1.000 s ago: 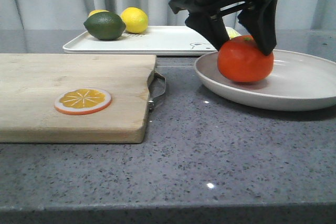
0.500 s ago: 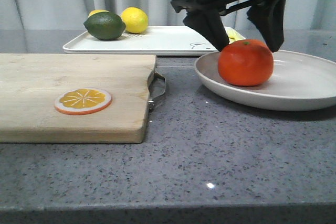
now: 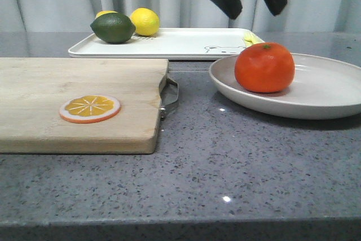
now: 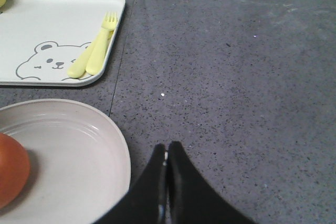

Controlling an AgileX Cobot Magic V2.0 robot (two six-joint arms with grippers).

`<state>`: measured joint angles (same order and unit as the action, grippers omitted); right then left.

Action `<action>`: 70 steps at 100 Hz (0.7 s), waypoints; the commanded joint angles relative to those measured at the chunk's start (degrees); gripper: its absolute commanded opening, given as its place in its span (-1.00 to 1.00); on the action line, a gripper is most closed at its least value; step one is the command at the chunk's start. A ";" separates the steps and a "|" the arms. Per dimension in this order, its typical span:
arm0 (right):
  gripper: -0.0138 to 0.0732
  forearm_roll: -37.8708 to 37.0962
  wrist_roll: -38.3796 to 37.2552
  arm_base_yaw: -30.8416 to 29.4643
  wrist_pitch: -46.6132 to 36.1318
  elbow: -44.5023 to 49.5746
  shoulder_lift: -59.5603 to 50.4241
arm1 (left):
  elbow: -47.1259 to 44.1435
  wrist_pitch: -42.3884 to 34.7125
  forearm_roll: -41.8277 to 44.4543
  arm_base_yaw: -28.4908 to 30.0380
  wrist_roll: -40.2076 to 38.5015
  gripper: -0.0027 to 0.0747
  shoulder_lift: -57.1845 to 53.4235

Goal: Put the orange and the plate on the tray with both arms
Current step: 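Open the left gripper and lift it away from the orange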

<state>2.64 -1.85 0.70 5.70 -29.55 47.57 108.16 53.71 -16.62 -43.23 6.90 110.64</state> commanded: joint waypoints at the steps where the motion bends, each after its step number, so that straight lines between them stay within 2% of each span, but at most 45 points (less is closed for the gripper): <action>1: -0.82 -0.06 0.42 -0.15 -3.83 -1.96 -0.05 | 1.27 -1.50 -0.12 0.05 0.11 -0.26 -5.17; 14: -0.82 -0.06 0.42 -0.15 -3.02 -1.96 -0.05 | -0.10 -1.60 -0.12 0.05 0.11 -0.62 -7.44; 28: -0.82 -0.06 0.42 -0.15 -1.26 -1.96 -0.05 | -2.55 -2.10 -0.12 0.05 0.11 -0.83 -9.99; 46: -0.82 -0.06 0.42 -0.15 3.12 -3.43 0.08 | -6.19 -2.76 0.56 0.18 0.11 -0.98 -14.22; 65: -0.80 -0.06 0.42 -0.15 12.01 -9.10 2.03 | -13.06 -4.96 1.88 1.63 -0.42 -0.98 -20.17; 70: -0.72 -0.06 0.42 -0.15 15.18 -11.07 3.27 | -15.75 -6.11 1.88 2.55 -0.50 -0.98 -22.08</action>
<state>2.64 -1.85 0.70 19.80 -36.21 49.65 93.95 52.28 -14.21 -41.80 7.00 94.16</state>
